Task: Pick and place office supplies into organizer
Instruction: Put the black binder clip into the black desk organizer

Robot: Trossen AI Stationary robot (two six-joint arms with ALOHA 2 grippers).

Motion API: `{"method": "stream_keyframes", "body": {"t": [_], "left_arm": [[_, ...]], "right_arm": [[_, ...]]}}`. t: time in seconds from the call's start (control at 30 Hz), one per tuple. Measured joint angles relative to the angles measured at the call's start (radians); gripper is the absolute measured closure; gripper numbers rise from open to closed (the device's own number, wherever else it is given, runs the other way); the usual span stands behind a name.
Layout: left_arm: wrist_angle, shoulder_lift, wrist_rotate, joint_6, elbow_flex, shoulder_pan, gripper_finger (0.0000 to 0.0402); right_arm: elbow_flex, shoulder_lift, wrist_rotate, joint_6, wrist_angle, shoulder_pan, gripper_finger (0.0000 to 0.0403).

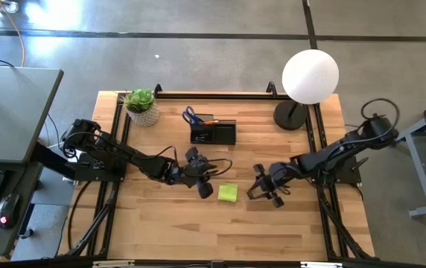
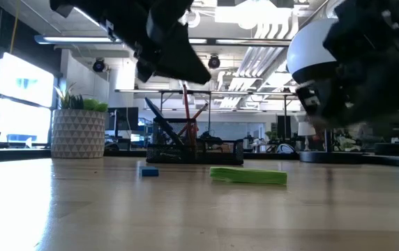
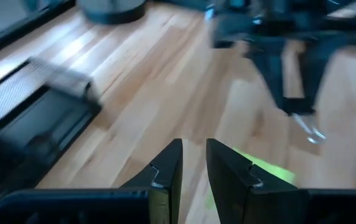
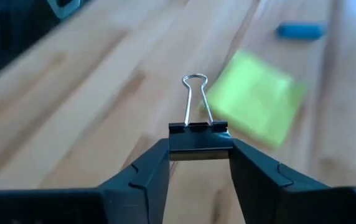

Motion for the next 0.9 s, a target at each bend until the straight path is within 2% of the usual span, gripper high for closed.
{"method": "stream_keyframes", "body": {"t": [0.13, 0.3, 0.5, 0.7, 0.9], "left_arm": [[0.140, 0.000, 0.037, 0.191, 0.000, -0.037, 0.0341], [0.323, 0.000, 0.013, 0.572, 0.000, -0.117, 0.0339], [0.360, 0.037, -0.087, 0.972, 0.000, -0.166, 0.0335], [0.498, 0.100, -0.164, 1.127, 0.000, -0.164, 0.0281], [0.586, 0.138, -0.161, 1.218, 0.000, -0.164, 0.0220]], "right_arm": [[0.001, -0.107, -0.001, 0.026, 0.000, -0.055, 0.0258], [0.001, -0.200, -0.034, 0.064, 0.014, -0.145, 0.0257], [0.002, -0.224, -0.237, 0.225, 0.102, -0.245, 0.0257], [0.002, -0.224, -0.308, 0.336, 0.118, -0.281, 0.0257], [0.002, -0.224, -0.310, 0.344, 0.121, -0.282, 0.0257]]}}
